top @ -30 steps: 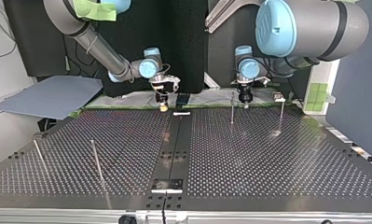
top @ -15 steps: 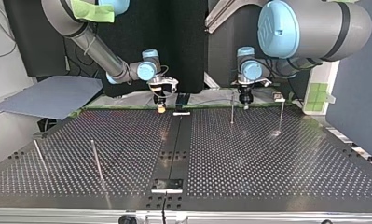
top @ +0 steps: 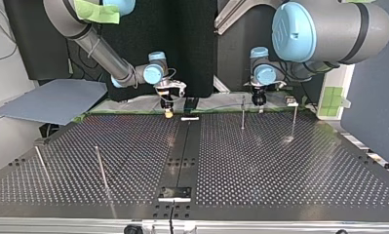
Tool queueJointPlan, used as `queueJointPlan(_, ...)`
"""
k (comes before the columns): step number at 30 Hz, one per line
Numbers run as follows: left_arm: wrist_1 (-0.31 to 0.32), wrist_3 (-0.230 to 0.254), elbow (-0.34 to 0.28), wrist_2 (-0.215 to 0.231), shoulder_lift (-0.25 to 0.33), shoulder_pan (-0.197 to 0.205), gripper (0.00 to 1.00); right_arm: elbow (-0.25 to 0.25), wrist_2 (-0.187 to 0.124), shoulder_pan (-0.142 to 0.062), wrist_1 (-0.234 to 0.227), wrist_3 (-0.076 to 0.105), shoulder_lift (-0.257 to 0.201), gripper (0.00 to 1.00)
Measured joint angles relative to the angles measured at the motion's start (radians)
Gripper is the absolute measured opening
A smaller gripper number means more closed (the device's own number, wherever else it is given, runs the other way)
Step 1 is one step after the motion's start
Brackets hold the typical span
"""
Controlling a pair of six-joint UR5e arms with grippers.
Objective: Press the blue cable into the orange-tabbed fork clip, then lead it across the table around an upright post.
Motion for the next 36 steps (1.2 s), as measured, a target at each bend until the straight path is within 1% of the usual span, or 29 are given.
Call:
queueJointPlan(5,-0.046,0.000,-0.011,0.032,0.001,0.002,1.00,-0.001,0.000,0.000,-0.001,0.000,0.001,0.00)
queueJointPlan(10,-0.048,0.001,-0.053,0.074,0.015,0.007,1.00,0.000,0.000,0.000,-0.001,-0.002,0.002,0.00)
queueJointPlan(12,-0.039,0.001,-0.073,0.093,0.030,0.008,1.00,0.001,0.000,0.000,-0.001,-0.002,0.003,0.00)
queueJointPlan(15,-0.029,-0.002,-0.103,0.109,0.056,0.008,1.00,0.001,0.000,0.000,0.000,-0.003,0.004,0.00)
queueJointPlan(20,-0.029,-0.005,-0.154,0.139,0.106,0.005,1.00,0.001,0.000,0.000,0.000,-0.003,0.004,0.00)
queueJointPlan(23,-0.020,0.003,-0.184,0.150,0.133,0.002,1.00,0.001,0.000,0.000,0.000,-0.003,0.004,0.00)
queueJointPlan(29,0.003,0.026,-0.241,0.160,0.165,-0.002,1.00,0.001,0.000,0.000,0.000,-0.003,0.006,0.00)
queueJointPlan(36,-0.025,0.058,-0.261,0.163,0.217,-0.013,1.00,0.001,0.000,0.003,0.002,-0.003,0.006,0.00)
